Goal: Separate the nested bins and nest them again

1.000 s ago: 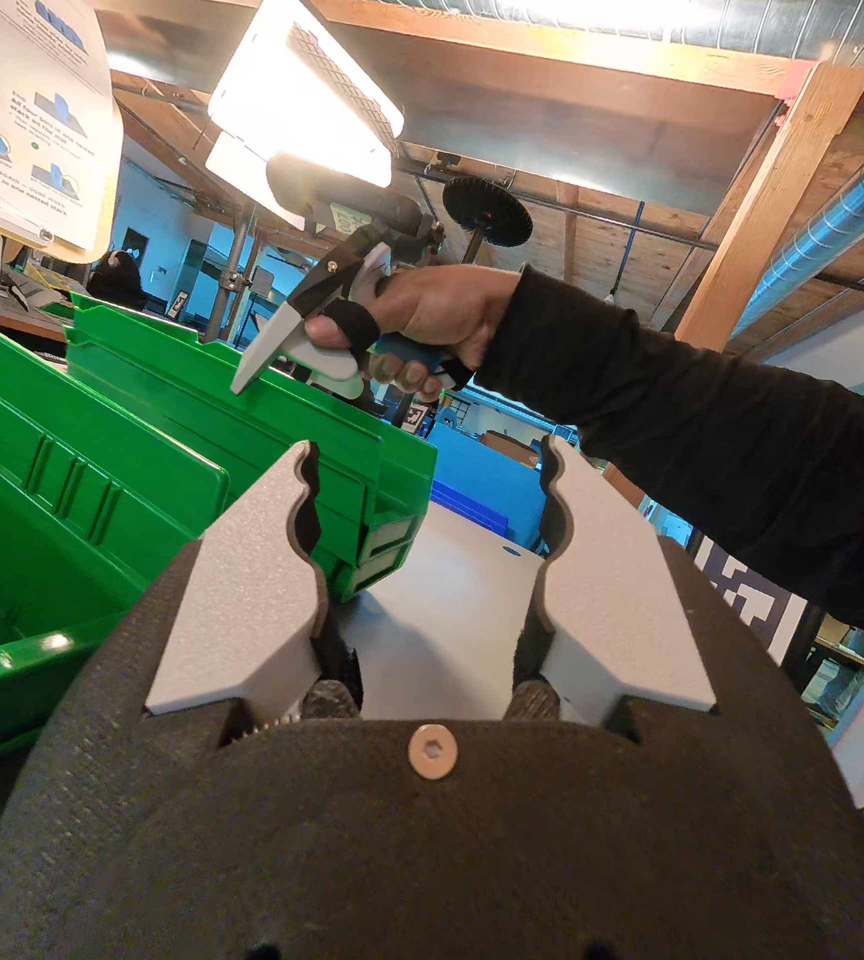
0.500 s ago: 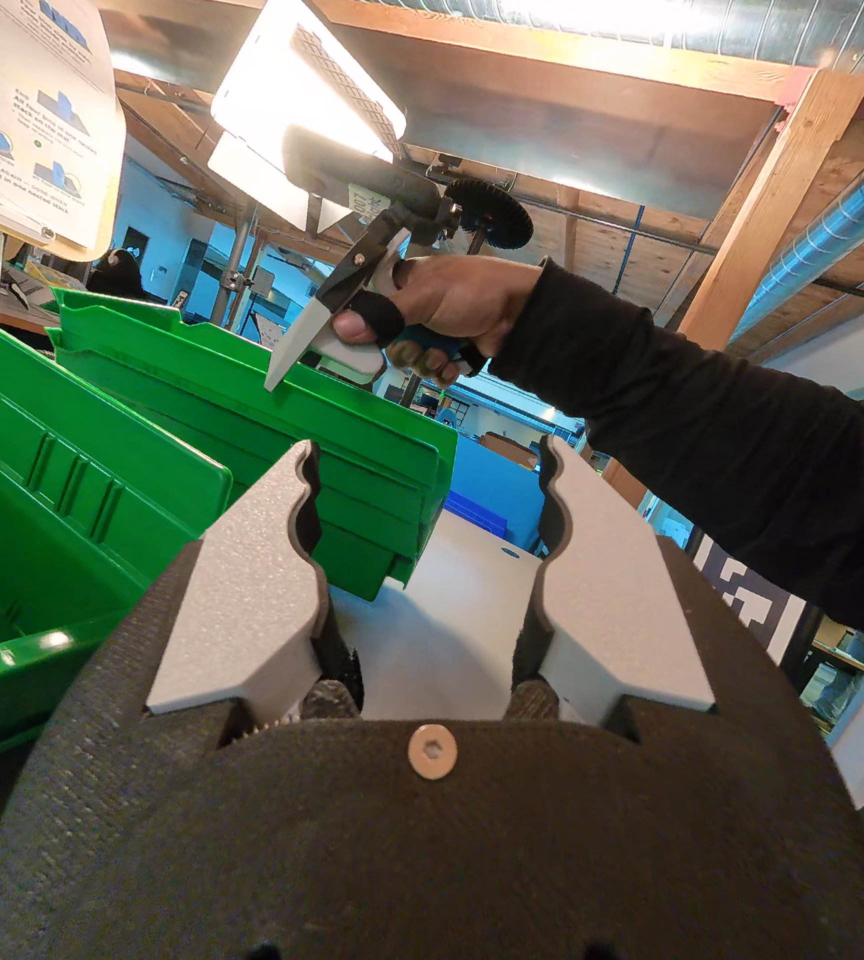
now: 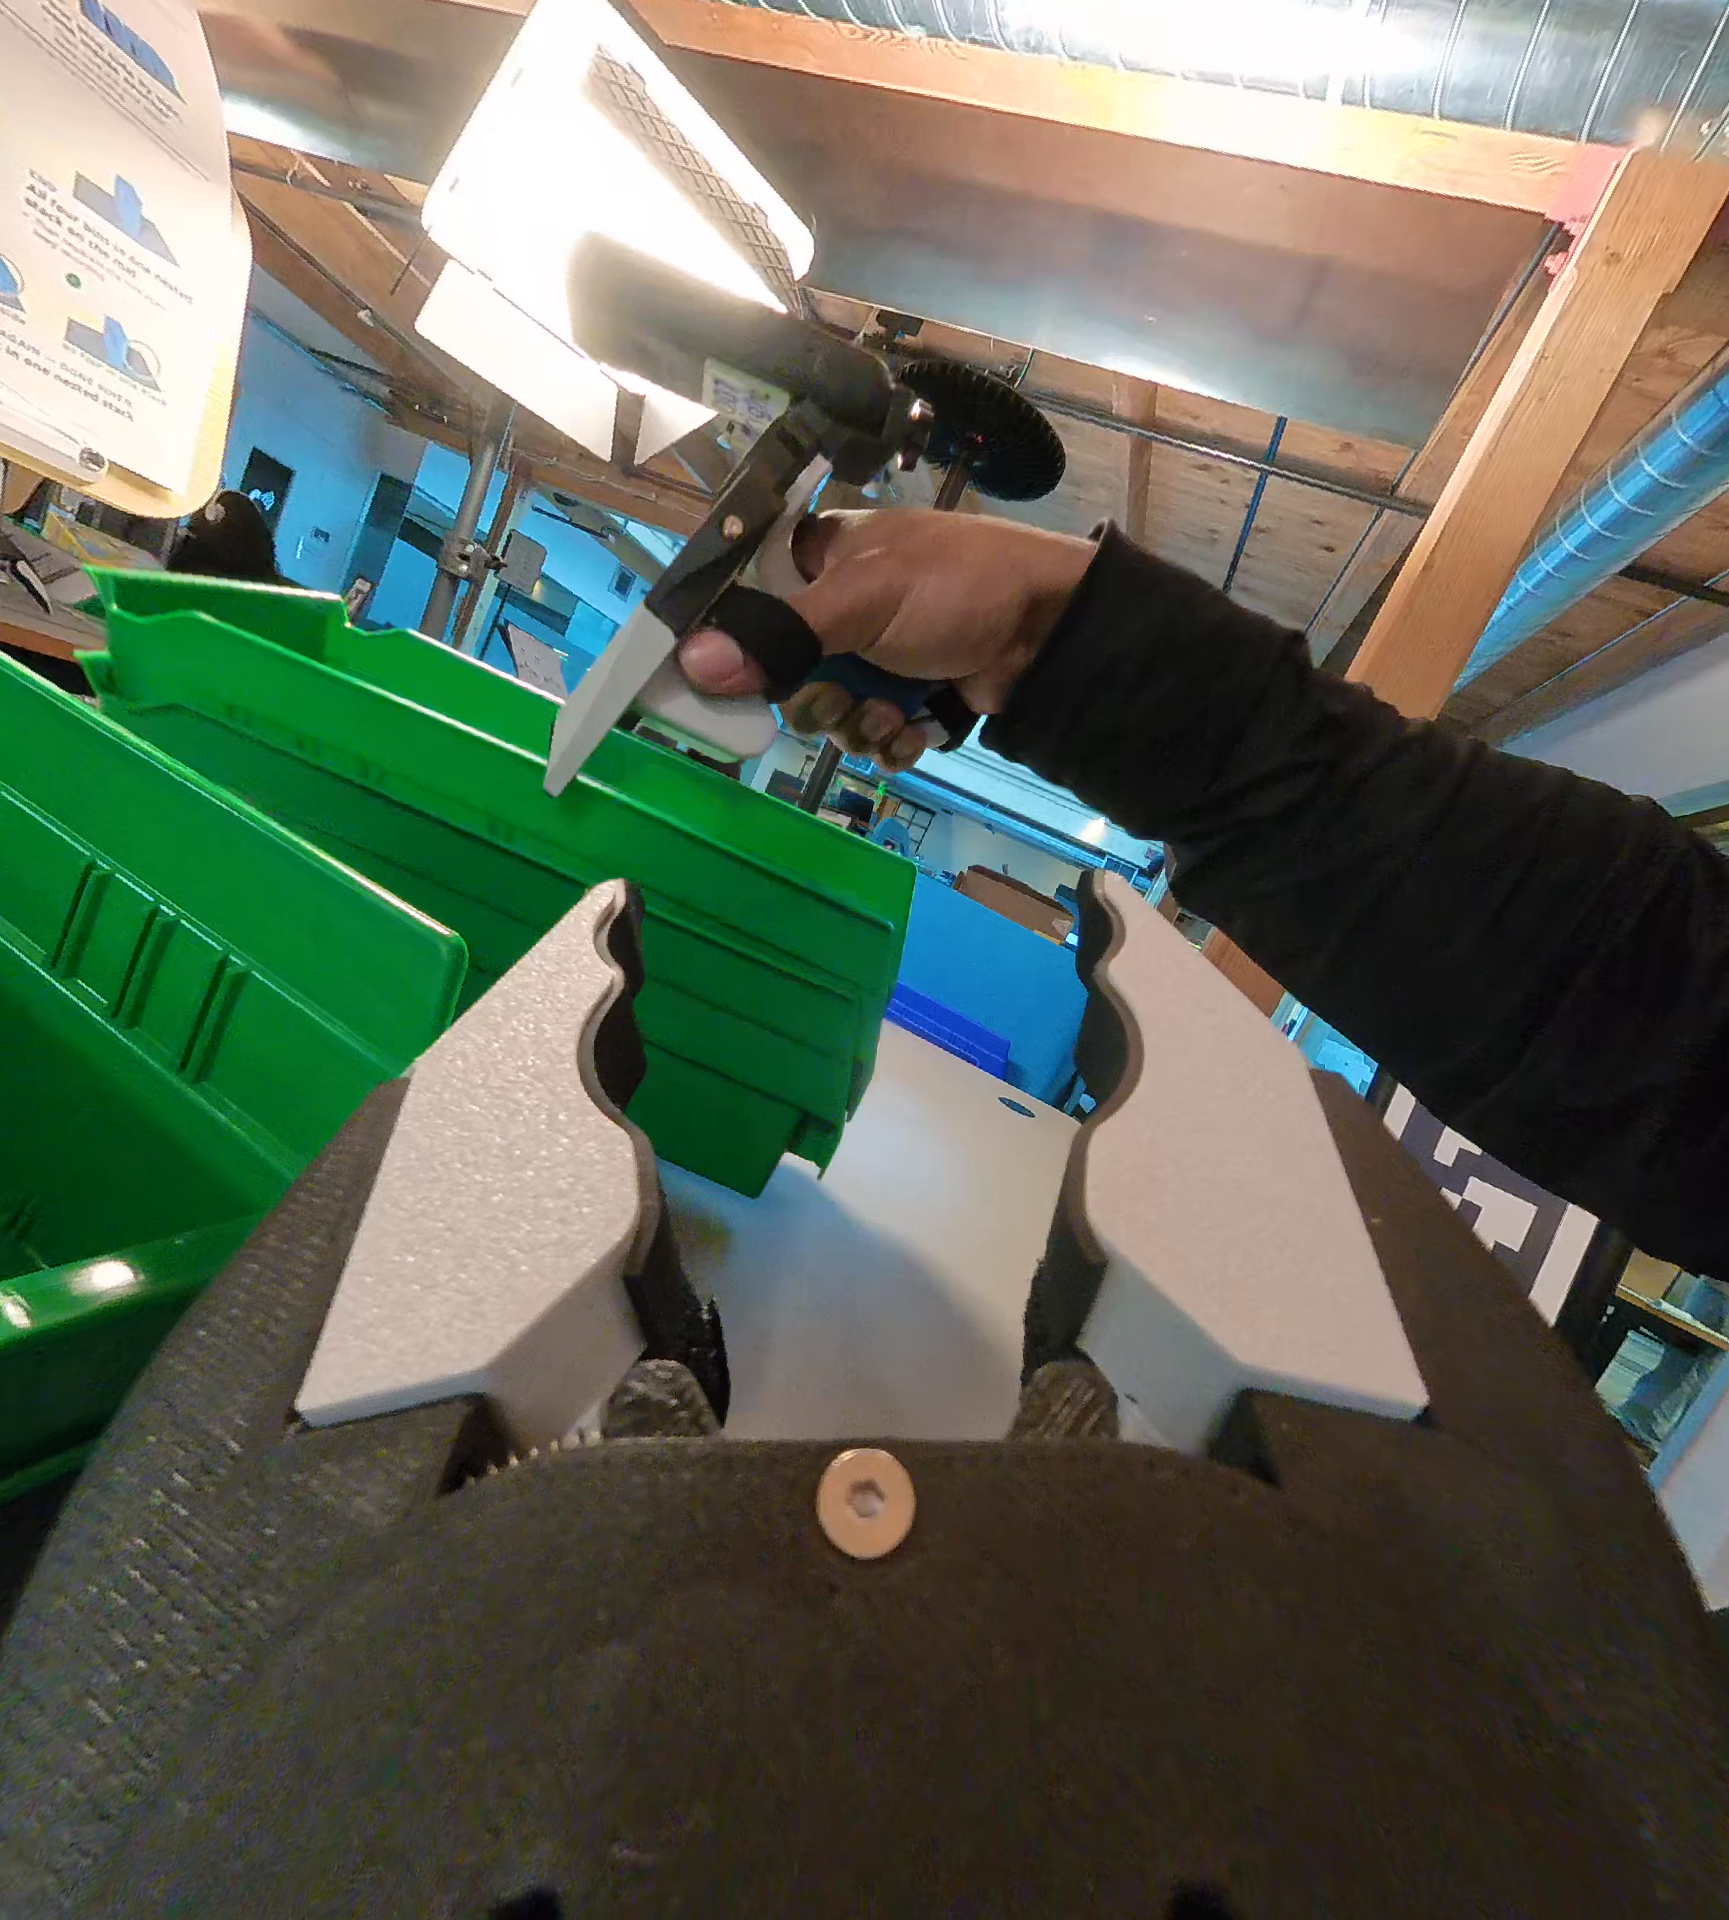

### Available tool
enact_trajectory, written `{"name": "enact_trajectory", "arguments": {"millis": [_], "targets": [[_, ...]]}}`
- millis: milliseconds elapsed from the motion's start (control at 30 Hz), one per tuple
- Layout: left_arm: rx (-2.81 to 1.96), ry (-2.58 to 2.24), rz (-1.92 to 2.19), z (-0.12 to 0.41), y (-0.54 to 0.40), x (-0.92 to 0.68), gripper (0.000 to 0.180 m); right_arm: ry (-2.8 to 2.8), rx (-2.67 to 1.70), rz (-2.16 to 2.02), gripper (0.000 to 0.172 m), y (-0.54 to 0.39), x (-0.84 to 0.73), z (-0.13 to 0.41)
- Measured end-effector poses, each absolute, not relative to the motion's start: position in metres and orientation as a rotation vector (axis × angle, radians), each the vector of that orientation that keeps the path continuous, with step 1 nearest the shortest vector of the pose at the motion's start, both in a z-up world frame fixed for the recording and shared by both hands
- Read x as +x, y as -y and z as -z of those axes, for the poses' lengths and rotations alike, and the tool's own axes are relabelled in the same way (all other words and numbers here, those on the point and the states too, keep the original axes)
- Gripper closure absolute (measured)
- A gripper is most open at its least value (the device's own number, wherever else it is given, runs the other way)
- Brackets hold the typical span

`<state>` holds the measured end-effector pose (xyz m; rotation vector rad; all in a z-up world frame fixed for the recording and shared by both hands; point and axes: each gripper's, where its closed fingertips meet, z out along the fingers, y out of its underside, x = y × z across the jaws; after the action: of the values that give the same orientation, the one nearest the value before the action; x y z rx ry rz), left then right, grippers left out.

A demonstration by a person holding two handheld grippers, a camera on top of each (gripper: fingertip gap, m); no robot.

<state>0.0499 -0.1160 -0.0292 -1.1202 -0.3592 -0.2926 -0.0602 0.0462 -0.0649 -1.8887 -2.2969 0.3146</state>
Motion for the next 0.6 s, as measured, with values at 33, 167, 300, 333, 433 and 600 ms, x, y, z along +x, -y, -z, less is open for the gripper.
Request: {"name": "enact_trajectory", "arguments": {"millis": [33,167,300,333,433,600], "targets": [[-1.119,0.359,0.293,0.029,0.116,0.05,0.098,2.303,-1.889,-0.29,0.06,-0.048,-0.059,0.068],[-1.118,0.358,0.293,0.029,0.116,0.05,0.098,2.29,-1.917,-0.311,0.054,-0.052,-0.059,0.072],[-1.117,0.362,0.293,0.029,0.116,0.05,0.098,2.266,-1.975,-0.327,0.049,-0.059,-0.054,0.073],[-1.117,0.362,0.294,0.029,0.116,0.05,0.098,2.254,-1.973,-0.323,0.048,-0.063,-0.053,0.072],[-1.116,0.363,0.296,0.029,0.116,0.049,0.098,2.23,-1.983,-0.329,0.039,-0.068,-0.046,0.072],[-1.118,0.363,0.295,0.029,0.116,0.049,0.098,2.259,-2.014,-0.356,0.043,-0.067,-0.035,0.083]]}}
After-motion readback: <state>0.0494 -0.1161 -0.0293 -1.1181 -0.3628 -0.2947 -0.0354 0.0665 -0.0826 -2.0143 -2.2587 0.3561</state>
